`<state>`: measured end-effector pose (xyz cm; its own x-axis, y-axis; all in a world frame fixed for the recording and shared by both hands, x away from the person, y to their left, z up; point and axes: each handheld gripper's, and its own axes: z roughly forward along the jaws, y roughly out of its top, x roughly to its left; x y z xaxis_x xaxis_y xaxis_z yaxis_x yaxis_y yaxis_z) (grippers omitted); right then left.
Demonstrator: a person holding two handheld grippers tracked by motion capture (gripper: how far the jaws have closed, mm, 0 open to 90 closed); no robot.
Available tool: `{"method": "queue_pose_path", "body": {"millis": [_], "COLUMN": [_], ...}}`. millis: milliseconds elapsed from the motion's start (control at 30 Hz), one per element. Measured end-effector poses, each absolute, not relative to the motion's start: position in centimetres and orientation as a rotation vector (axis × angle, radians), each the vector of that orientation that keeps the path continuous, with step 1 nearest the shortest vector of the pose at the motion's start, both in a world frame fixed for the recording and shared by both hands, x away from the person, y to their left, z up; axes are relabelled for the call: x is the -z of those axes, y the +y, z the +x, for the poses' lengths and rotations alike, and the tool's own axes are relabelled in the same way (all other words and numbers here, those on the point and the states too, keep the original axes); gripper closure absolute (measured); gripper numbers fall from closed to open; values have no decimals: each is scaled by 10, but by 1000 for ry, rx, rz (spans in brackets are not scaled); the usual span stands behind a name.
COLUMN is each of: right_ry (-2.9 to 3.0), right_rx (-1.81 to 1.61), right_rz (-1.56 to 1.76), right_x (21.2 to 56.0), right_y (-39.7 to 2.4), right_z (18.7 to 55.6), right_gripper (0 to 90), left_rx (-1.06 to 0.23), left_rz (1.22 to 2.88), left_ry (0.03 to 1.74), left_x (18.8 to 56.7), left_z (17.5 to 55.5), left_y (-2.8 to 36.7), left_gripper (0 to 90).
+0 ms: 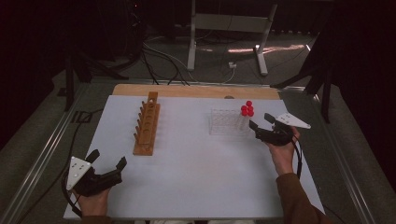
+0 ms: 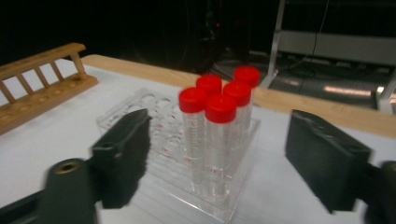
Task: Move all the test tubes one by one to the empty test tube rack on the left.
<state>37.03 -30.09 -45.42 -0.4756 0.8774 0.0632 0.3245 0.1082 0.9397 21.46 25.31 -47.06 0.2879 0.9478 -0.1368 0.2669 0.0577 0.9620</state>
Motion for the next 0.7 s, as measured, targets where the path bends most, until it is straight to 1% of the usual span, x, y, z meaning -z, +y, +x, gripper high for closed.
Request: {"method": "queue_pose_path", "body": {"millis": [33, 67, 100, 133, 167, 200, 233, 267, 300, 333, 367, 400, 433, 467, 500, 533, 567, 700], "right_ry": [1868, 1868, 1870, 1870, 1891, 1891, 1898, 1898, 1898, 1898, 1896, 1896, 1895, 1895, 1896, 1896, 1899, 1894], "right_rx": [-1333, -1333, -1289, -1289, -1276, -1276, -1249, -1249, -1250, -1250, -1250, -1250, -1262, -1262, -1261, -1261, -1254, -1251], "right_rz": [1191, 1191, 1207, 1207, 1214, 1214, 1222, 1222, 1237, 1237, 1241, 1241, 1244, 1244, 1238, 1238, 1235, 1235], "right_x": [460, 460, 464, 464, 469, 469, 473, 473, 476, 476, 479, 479, 481, 481, 483, 483, 484, 487], "right_y": [-298, -298, -295, -295, -294, -294, -293, -293, -292, -292, -290, -290, -288, -288, -286, -286, -283, -281], "right_z": [376, 376, 380, 380, 385, 385, 388, 388, 391, 391, 392, 392, 394, 394, 395, 395, 396, 398], "right_gripper": [317, 317, 392, 392, 484, 484, 550, 550, 605, 605, 646, 646, 686, 686, 714, 714, 736, 739], "left_rx": [-771, -771, -768, -768, -767, -767, -767, -767, -766, -765, -763, -763, -762, -761, -760, -760, -757, -757], "left_rz": [1451, 1451, 1458, 1458, 1457, 1457, 1459, 1460, 1458, 1457, 1457, 1457, 1456, 1454, 1452, 1452, 1450, 1449], "left_ry": [1200, 1200, 1198, 1198, 1195, 1192, 1191, 1191, 1191, 1192, 1192, 1193, 1195, 1195, 1197, 1197, 1197, 1196], "left_x": [471, 471, 471, 471, 471, 471, 471, 471, 471, 472, 472, 472, 472, 472, 472, 472, 472, 472], "left_z": [215, 215, 215, 215, 215, 215, 215, 215, 215, 216, 216, 216, 216, 215, 216, 216, 216, 216], "left_y": [252, 252, 251, 251, 250, 250, 250, 250, 250, 250, 250, 250, 250, 250, 251, 251, 251, 251], "left_gripper": [6, 7, 6, 6, 7, 7, 7, 7, 6, 6, 7, 7, 7, 7, 6, 7, 6, 7]}}
